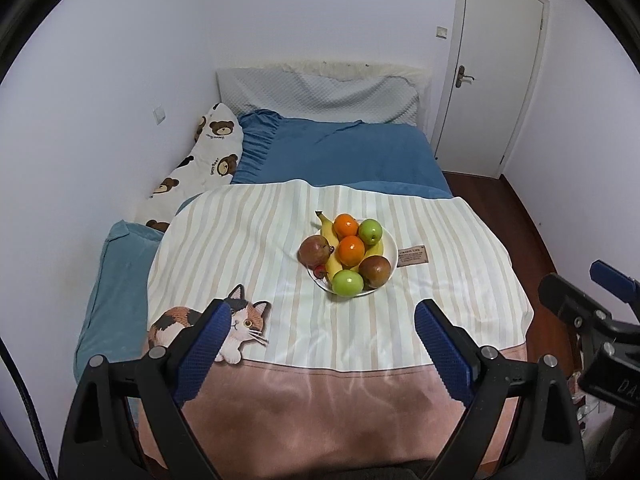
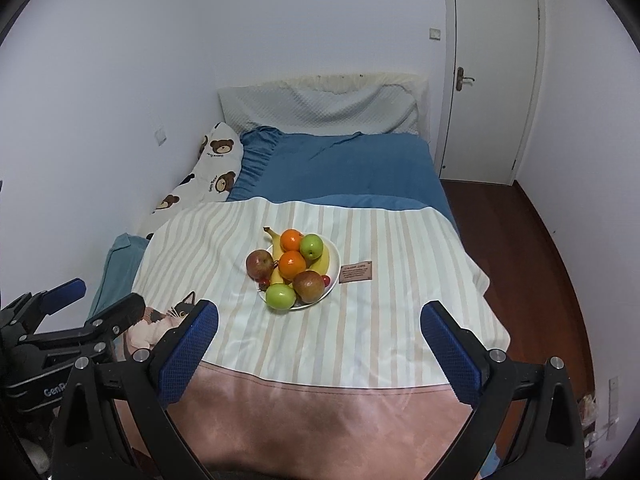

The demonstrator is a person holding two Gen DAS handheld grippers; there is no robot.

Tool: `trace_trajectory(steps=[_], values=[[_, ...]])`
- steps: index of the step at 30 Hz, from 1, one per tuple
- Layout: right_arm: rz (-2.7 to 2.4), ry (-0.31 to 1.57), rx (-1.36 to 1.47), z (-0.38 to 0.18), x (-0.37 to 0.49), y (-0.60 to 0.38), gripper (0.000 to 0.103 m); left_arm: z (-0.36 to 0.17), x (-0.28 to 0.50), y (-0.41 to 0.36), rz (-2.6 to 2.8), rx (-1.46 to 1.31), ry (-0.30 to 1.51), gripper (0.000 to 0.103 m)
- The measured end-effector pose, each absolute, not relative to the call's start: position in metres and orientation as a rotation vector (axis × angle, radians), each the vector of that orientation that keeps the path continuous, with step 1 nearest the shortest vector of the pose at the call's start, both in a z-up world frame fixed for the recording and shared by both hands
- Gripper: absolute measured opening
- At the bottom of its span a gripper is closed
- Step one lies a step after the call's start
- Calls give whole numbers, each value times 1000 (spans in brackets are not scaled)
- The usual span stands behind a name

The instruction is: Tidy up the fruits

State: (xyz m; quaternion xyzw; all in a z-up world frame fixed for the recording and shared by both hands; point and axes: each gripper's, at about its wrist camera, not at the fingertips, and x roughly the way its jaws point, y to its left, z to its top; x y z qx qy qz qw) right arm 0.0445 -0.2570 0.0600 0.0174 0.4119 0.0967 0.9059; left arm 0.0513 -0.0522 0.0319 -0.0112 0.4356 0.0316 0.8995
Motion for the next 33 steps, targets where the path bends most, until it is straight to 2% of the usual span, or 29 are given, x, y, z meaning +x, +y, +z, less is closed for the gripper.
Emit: trace_trajectory(steps=[10, 14, 33], values=[[192, 854, 36, 53, 46, -259, 103, 22, 56, -50, 88, -37, 891, 94], [200, 857, 14, 37, 58, -250, 103, 11, 66, -51, 92, -24, 888, 102], [172, 874, 17, -8, 115, -232, 103, -16, 106, -37, 162, -17, 882, 102]])
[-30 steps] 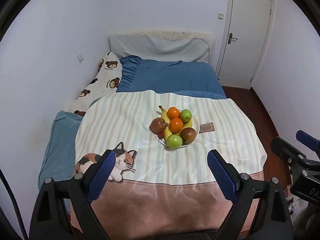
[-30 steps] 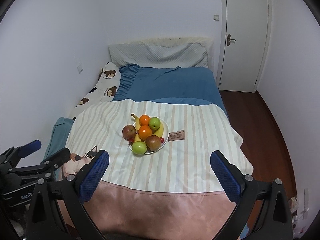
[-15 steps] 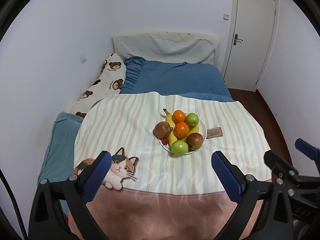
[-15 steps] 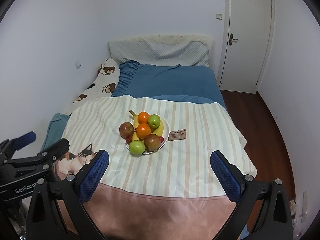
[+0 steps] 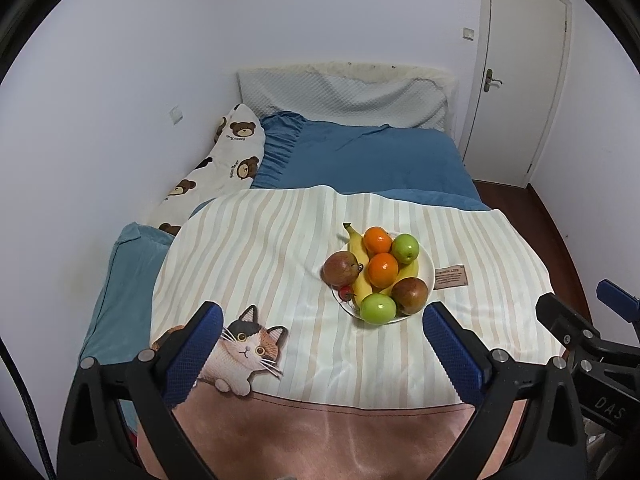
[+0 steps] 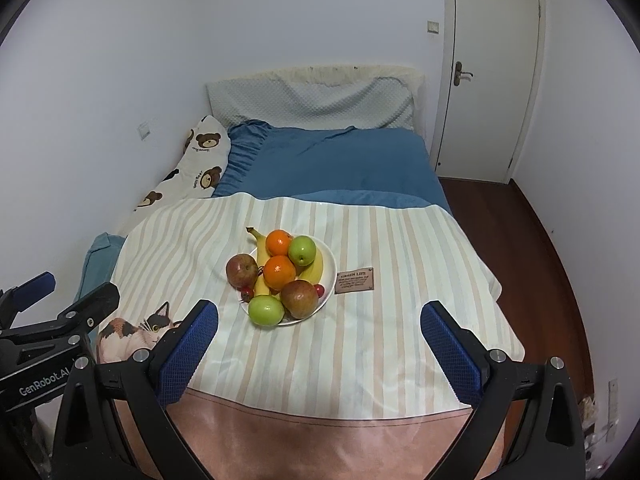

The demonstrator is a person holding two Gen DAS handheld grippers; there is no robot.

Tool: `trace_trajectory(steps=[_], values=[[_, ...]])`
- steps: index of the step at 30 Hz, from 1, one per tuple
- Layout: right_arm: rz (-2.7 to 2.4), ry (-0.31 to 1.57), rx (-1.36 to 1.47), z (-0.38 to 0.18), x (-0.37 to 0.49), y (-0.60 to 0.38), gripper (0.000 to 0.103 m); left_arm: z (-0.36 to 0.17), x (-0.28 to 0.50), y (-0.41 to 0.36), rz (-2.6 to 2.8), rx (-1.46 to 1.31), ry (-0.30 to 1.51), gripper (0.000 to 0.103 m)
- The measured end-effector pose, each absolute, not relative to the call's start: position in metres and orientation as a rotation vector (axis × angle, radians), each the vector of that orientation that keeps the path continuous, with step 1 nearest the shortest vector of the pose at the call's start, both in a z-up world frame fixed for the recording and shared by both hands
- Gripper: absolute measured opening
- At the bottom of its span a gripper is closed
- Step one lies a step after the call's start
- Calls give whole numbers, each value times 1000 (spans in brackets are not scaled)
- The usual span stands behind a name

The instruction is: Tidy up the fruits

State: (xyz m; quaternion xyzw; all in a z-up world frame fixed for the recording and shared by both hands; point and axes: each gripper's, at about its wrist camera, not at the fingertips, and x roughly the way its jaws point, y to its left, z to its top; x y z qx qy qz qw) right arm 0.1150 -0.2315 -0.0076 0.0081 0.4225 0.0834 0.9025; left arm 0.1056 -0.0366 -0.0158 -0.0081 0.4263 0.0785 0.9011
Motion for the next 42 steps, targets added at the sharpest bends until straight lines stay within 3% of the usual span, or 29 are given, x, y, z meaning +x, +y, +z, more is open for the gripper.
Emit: trace_trajectory(steps=[42], values=[[175, 866, 17, -14, 121, -233, 103, -16, 106, -34, 164, -19, 886, 102]])
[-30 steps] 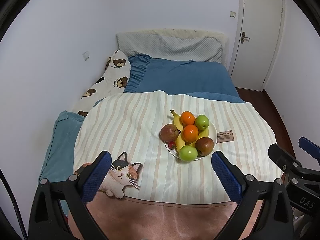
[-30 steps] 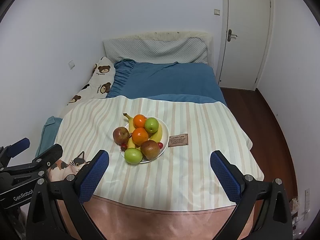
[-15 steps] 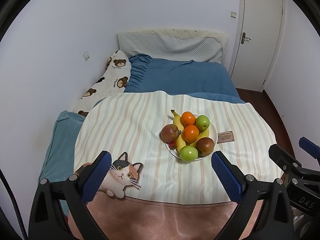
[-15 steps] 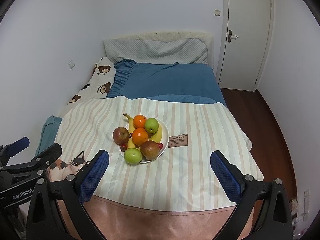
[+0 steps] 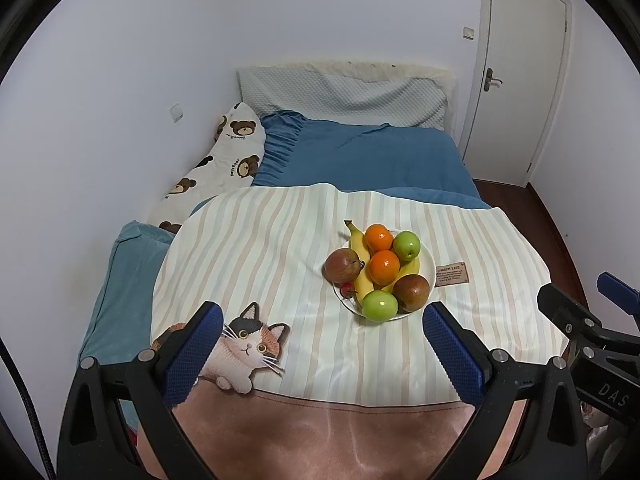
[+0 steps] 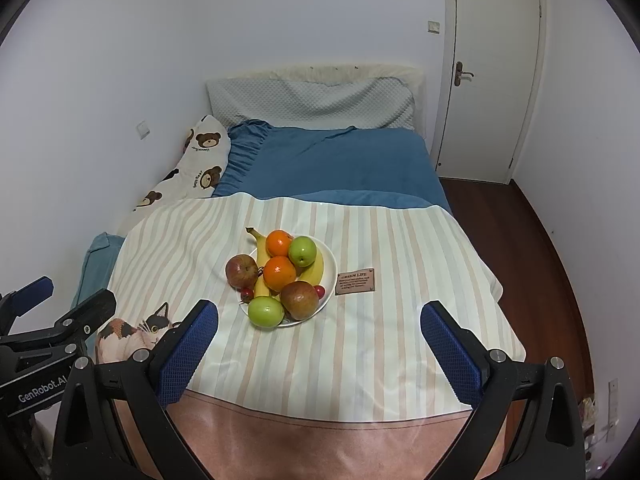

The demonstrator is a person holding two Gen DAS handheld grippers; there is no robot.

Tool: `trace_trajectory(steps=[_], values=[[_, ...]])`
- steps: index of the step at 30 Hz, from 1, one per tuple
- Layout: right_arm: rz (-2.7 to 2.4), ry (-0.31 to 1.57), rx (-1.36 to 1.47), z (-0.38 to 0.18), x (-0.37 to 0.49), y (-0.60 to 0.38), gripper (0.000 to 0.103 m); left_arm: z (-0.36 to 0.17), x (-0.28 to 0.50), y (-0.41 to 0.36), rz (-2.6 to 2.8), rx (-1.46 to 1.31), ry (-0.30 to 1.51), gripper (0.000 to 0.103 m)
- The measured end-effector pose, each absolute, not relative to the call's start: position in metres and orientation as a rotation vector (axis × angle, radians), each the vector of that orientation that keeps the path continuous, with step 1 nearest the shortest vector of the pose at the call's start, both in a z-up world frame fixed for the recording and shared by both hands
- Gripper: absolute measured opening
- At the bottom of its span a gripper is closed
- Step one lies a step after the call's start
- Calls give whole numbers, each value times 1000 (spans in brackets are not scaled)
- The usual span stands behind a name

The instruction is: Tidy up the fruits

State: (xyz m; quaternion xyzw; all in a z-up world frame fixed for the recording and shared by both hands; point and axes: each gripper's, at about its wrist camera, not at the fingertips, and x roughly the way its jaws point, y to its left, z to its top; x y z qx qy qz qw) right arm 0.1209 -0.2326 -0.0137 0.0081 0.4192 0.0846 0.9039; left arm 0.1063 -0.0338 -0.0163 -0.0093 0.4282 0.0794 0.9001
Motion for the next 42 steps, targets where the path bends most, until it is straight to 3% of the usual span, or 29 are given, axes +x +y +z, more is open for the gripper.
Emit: trace_trajectory(steps=[42], values=[[193, 893, 20, -22, 112, -231, 103, -21, 86, -40, 201, -38, 894, 102]])
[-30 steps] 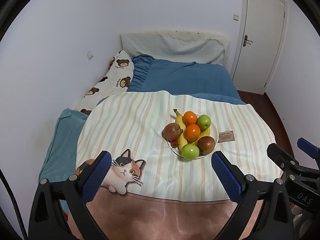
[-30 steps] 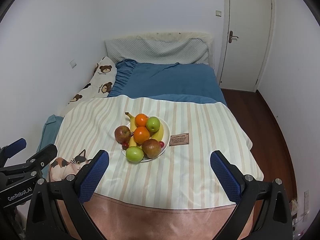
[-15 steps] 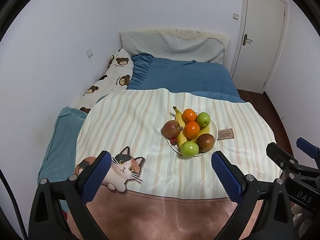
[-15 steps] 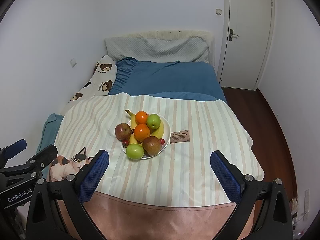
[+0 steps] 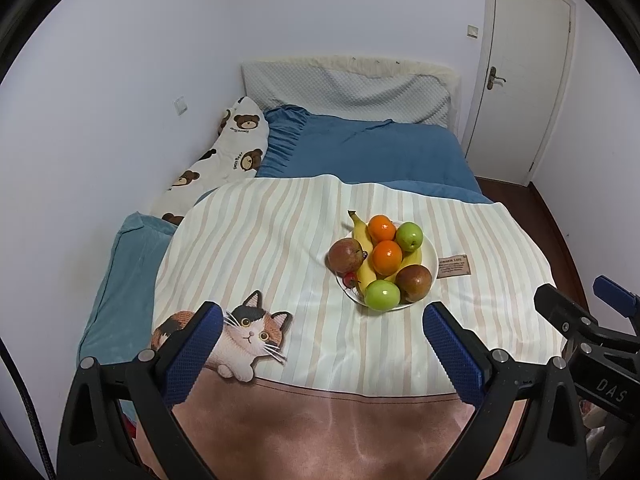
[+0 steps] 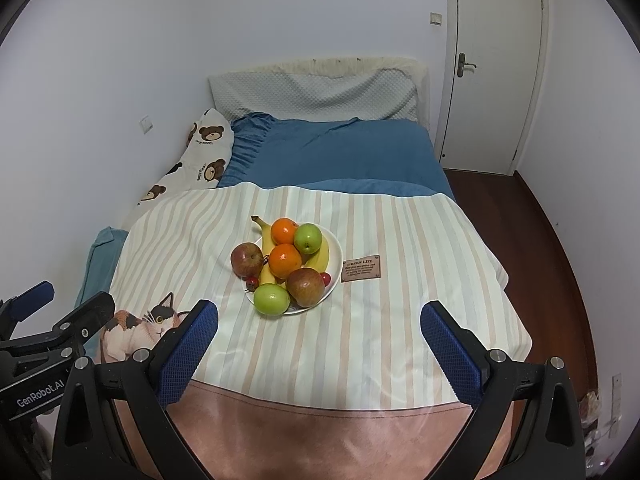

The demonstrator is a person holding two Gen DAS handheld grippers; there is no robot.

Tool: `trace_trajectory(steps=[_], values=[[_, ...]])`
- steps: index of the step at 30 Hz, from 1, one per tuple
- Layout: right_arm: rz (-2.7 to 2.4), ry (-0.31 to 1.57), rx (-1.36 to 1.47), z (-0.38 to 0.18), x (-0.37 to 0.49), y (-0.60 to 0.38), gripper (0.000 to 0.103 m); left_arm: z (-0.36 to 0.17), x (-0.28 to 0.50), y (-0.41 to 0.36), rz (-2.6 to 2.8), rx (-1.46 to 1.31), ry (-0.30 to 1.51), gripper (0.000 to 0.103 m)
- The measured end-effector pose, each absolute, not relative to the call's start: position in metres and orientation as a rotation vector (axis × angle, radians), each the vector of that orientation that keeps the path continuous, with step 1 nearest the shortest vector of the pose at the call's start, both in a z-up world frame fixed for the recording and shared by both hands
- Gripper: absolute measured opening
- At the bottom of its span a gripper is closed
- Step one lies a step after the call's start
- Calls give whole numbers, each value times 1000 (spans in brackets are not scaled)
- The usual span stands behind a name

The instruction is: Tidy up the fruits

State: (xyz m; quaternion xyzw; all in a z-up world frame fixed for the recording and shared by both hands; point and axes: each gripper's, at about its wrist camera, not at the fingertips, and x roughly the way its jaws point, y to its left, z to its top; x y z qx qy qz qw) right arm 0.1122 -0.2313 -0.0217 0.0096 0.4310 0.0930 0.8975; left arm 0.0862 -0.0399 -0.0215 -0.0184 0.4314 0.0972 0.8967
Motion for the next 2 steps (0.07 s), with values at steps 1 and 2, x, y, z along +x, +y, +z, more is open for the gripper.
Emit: trace_trajectory(steps=[1, 2], values=[[193, 893, 21, -22, 112, -231, 103, -22, 86, -40, 202, -40, 894, 102], [193, 893, 21, -22, 112, -231, 103, -22, 86, -40, 203, -40, 894, 102]])
